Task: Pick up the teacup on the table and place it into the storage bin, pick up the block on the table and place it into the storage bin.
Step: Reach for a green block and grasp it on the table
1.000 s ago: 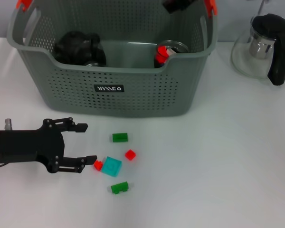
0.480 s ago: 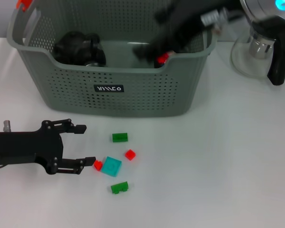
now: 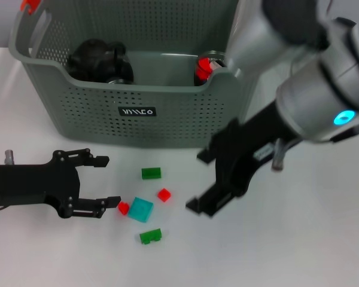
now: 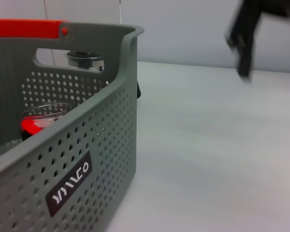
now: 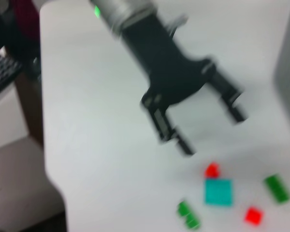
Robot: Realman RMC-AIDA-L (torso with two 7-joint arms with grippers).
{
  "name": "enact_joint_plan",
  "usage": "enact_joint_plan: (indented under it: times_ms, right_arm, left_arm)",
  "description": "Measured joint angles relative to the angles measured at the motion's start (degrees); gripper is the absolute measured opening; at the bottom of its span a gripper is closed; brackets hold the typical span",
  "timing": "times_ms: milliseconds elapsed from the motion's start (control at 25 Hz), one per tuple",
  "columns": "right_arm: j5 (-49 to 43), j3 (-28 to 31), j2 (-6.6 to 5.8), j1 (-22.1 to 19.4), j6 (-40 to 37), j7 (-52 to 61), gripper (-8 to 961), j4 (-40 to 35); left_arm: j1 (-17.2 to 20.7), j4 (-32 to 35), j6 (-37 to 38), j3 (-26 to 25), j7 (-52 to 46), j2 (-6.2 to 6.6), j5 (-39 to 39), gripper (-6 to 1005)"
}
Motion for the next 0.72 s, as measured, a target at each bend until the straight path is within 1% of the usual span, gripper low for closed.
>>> enact_joint_plan:
  times_ms: [240, 480, 520, 560, 600, 720]
  right_arm:
    - [0.15, -8.28, 0.21, 2.35, 6.37, -1.96, 901, 11.97]
    - [0.71, -16.54, 0.47, 5.07, 16.98, -3.06, 878, 21.45]
    - [1.24, -19.59, 0.55, 5.78, 20.57, -3.24, 874, 23.72]
    - [1.67, -21.28, 0.57, 6.14, 22.67, -3.36, 870, 24.62]
    - [1.67, -21.28, 0.57, 6.14, 22.67, -3.36, 867, 24.62]
    - [2.71, -25.5, 0.65, 6.93, 27.88, -3.58, 855, 27.05]
  left_arm:
    - [-0.21, 0.0, 0.0, 0.0, 0.03, 0.1, -0.01, 846]
    - [-0.46, -0.05, 0.01, 0.01, 0.04, 0.22, -0.08, 846]
    - [-0.46, -0.11, 0.01, 0.0, 0.04, 0.22, -0.09, 846]
    - [-0.47, -0.16, 0.02, 0.0, 0.04, 0.22, -0.1, 846]
    - [-0.47, -0.2, 0.02, 0.01, 0.04, 0.22, -0.1, 847]
    - [-0.48, -0.27, -0.01, 0.0, 0.04, 0.21, -0.15, 847]
